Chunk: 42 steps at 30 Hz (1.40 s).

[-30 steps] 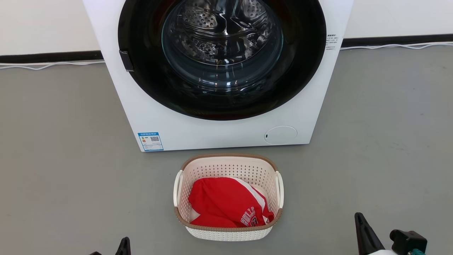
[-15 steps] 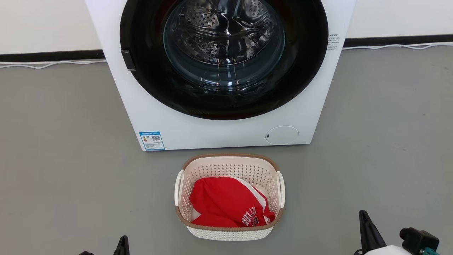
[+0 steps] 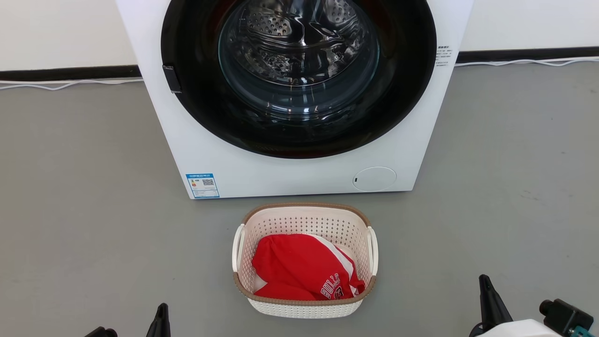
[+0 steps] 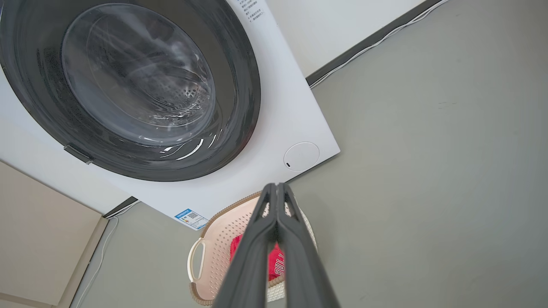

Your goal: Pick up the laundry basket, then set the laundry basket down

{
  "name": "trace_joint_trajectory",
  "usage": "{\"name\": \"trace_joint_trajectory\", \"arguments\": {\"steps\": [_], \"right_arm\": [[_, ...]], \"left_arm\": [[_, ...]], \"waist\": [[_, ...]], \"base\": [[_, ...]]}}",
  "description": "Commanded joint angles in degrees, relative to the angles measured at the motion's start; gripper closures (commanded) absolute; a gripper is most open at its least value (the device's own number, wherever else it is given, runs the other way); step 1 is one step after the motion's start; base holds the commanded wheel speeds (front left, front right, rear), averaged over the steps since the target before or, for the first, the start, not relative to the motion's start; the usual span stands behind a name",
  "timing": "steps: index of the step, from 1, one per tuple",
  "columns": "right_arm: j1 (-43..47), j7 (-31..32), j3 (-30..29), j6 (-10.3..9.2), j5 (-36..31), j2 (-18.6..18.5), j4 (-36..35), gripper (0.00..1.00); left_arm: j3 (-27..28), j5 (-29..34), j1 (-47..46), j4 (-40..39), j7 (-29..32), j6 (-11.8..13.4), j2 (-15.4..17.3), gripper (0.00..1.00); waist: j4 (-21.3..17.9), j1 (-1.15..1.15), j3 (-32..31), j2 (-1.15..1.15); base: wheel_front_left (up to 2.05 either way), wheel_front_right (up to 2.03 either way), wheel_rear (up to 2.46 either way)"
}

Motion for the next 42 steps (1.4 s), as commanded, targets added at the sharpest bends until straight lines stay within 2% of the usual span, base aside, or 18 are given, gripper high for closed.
{"name": "trace_joint_trajectory", "arguments": {"steps": [1, 42], "right_arm": [[-2.68, 0.30, 0.20, 0.19, 1.40, -0.38, -1.67, 1.00], [-4.79, 7.05, -0.42, 0.28, 29.98, -0.52, -5.39, 1.00]], "left_arm": [[0.84, -1.40, -2.85, -1.83, 0.22, -0.50, 0.34, 1.00], [2.39, -27.43, -6.41, -4.78, 7.13, -2.64, 0.71, 1.00]], "waist": [[0.02, -0.01, 0.00, 0.00], [0.92, -0.01, -0.02, 0.00]], "base": [[0.00, 0.00, 0.00], [0.00, 0.00, 0.00]]}}
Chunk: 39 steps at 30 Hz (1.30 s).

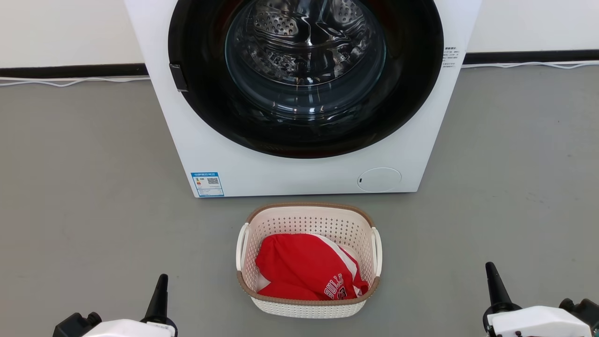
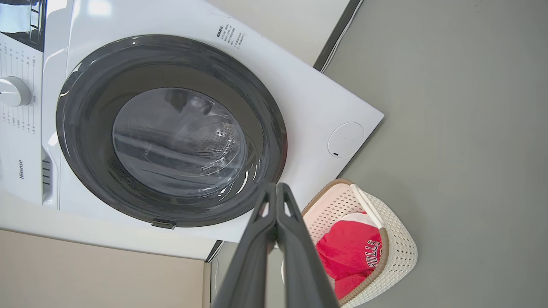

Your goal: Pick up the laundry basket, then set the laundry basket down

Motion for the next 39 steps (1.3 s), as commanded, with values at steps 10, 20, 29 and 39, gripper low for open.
{"name": "trace_joint_trajectory", "arguments": {"steps": [10, 20, 29, 39], "right_arm": [[-3.99, 1.89, 0.67, 0.33, 8.09, -0.54, -2.72, 1.00], [-4.51, 3.53, 0.52, 0.35, 15.05, -0.57, -3.62, 1.00], [-4.97, 5.01, 0.39, 0.37, 21.30, -0.60, -4.44, 1.00], [-5.48, 6.66, 0.24, 0.40, 28.28, -0.64, -5.35, 1.00]], "left_arm": [[1.68, -7.32, -3.77, -2.41, 1.86, -1.15, 0.63, 1.00], [2.06, -13.66, -4.64, -3.12, 3.54, -1.67, 0.72, 1.00], [2.40, -19.36, -5.42, -3.77, 5.06, -2.14, 0.80, 1.00], [2.78, -25.71, -6.29, -4.48, 6.74, -2.66, 0.89, 1.00]], "waist": [[0.22, 0.00, 0.00, 0.00], [0.44, 0.00, -0.01, 0.00], [0.64, 0.00, -0.01, 0.00], [0.86, 0.00, -0.02, 0.00]], "base": [[0.00, 0.00, 0.00], [0.00, 0.00, 0.00], [0.00, 0.00, 0.00], [0.00, 0.00, 0.00]]}}
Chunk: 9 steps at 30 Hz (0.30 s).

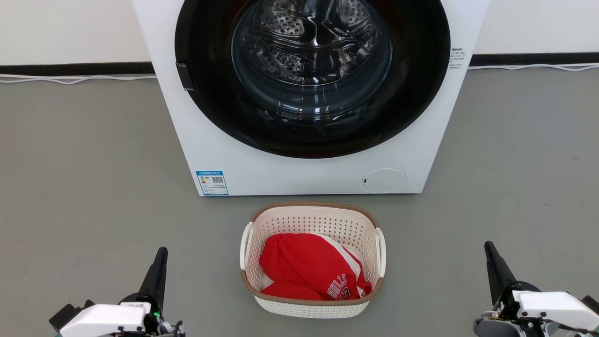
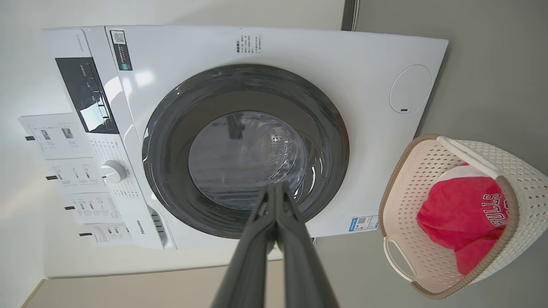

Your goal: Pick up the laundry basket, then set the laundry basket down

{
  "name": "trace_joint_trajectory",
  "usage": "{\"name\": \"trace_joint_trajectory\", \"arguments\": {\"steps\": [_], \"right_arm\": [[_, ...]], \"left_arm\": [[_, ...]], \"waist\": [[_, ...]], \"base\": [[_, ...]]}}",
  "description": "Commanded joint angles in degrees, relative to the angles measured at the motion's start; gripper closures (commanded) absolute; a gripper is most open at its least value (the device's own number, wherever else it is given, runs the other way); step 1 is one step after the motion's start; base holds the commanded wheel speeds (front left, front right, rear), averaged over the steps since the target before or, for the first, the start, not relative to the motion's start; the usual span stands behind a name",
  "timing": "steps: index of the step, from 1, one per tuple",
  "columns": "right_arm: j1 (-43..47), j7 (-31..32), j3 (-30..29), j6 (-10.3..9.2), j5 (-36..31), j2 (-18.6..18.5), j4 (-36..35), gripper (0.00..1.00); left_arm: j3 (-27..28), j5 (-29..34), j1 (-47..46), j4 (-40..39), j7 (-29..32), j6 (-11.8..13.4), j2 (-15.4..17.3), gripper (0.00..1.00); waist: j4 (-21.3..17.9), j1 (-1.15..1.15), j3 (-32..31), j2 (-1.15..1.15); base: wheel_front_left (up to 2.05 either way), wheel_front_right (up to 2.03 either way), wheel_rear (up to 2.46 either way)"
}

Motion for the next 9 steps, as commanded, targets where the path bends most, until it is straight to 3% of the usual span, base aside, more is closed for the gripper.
{"name": "trace_joint_trajectory", "arguments": {"steps": [1, 9], "right_arm": [[-3.19, 0.78, 0.98, 0.40, 2.12, -0.58, -2.33, 1.00], [-3.40, 1.44, 0.92, 0.41, 4.94, -0.60, -2.69, 1.00]], "left_arm": [[1.78, -2.05, -3.61, -2.01, 0.53, -0.65, 0.75, 1.00], [1.94, -4.61, -3.96, -2.30, 1.21, -0.86, 0.78, 1.00]], "waist": [[0.03, 0.00, 0.00, 0.00], [0.12, 0.00, 0.00, 0.00]], "base": [[0.00, 0.00, 0.00], [0.00, 0.00, 0.00]]}}
